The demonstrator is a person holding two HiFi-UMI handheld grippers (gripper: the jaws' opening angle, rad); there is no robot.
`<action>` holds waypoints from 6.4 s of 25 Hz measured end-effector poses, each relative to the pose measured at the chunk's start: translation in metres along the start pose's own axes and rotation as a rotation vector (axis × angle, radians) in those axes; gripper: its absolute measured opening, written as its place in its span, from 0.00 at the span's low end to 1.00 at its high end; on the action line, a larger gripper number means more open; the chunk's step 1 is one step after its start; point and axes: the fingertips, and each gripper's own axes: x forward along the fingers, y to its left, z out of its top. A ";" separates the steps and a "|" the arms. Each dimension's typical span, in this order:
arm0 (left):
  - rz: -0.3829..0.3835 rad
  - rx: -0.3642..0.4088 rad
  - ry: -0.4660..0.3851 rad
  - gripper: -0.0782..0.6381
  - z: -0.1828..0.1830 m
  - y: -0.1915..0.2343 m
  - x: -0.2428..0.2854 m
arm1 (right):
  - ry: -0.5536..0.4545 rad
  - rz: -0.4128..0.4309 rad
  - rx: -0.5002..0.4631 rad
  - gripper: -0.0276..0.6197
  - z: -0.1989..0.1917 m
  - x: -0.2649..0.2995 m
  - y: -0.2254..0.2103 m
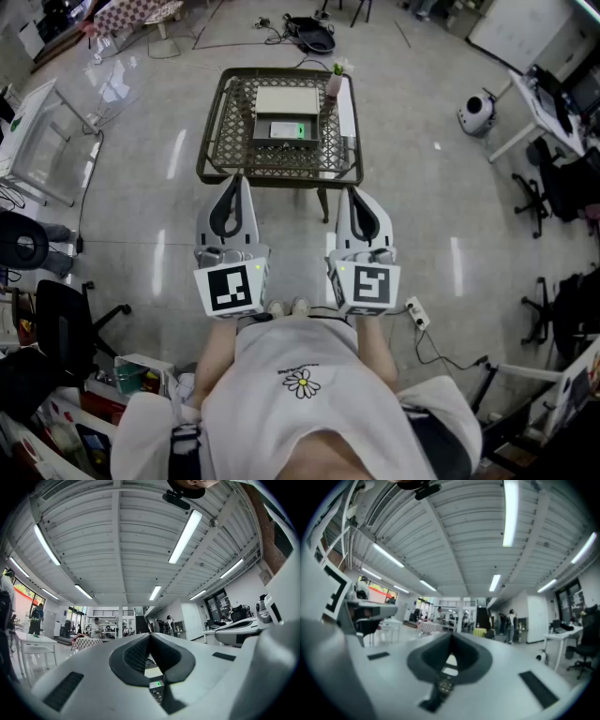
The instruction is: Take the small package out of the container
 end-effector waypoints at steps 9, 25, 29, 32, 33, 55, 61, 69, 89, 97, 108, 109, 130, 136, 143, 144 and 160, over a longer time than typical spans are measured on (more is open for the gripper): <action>-0.002 -0.010 0.014 0.14 -0.001 -0.007 -0.001 | 0.006 0.015 0.019 0.09 -0.009 -0.006 0.000; -0.014 -0.013 0.006 0.14 -0.005 -0.022 0.016 | 0.071 0.068 0.030 0.09 -0.028 0.001 -0.009; -0.010 -0.002 -0.025 0.14 -0.004 -0.024 0.023 | 0.025 0.062 0.003 0.09 -0.034 0.008 -0.013; -0.007 -0.001 -0.031 0.14 -0.007 -0.027 0.023 | 0.062 0.041 0.021 0.09 -0.048 0.007 -0.025; -0.006 -0.002 -0.035 0.14 -0.006 -0.028 0.024 | 0.075 0.032 0.045 0.09 -0.049 0.007 -0.030; -0.110 -0.041 -0.090 0.14 -0.039 -0.018 0.177 | 0.011 0.008 -0.097 0.09 -0.054 0.125 -0.065; -0.140 -0.048 -0.058 0.14 -0.061 0.004 0.250 | 0.057 -0.018 -0.086 0.09 -0.064 0.198 -0.078; -0.181 -0.055 -0.033 0.14 -0.074 0.050 0.362 | 0.093 -0.060 -0.081 0.09 -0.056 0.318 -0.096; -0.132 -0.052 0.064 0.14 -0.132 0.080 0.443 | 0.167 -0.022 -0.067 0.09 -0.090 0.413 -0.116; -0.143 -0.032 0.081 0.14 -0.134 0.076 0.445 | 0.164 -0.017 -0.066 0.09 -0.091 0.416 -0.122; -0.396 0.056 0.218 0.29 -0.172 0.045 0.463 | 0.180 -0.025 -0.090 0.09 -0.092 0.418 -0.130; -0.438 0.077 0.231 0.33 -0.180 0.039 0.463 | 0.182 -0.027 -0.091 0.09 -0.093 0.417 -0.132; -1.134 0.659 0.819 0.58 -0.415 -0.039 0.382 | 0.276 -0.034 -0.083 0.09 -0.122 0.402 -0.142; -1.232 0.735 0.948 0.58 -0.470 -0.045 0.356 | 0.308 -0.067 -0.078 0.09 -0.133 0.391 -0.151; -1.249 0.793 1.063 0.58 -0.511 -0.041 0.341 | 0.345 -0.105 -0.070 0.09 -0.143 0.377 -0.157; -1.248 0.799 1.075 0.58 -0.516 -0.040 0.341 | 0.353 -0.110 -0.065 0.09 -0.145 0.375 -0.158; -1.218 0.873 1.233 0.58 -0.561 -0.042 0.330 | 0.418 -0.099 -0.069 0.09 -0.170 0.369 -0.153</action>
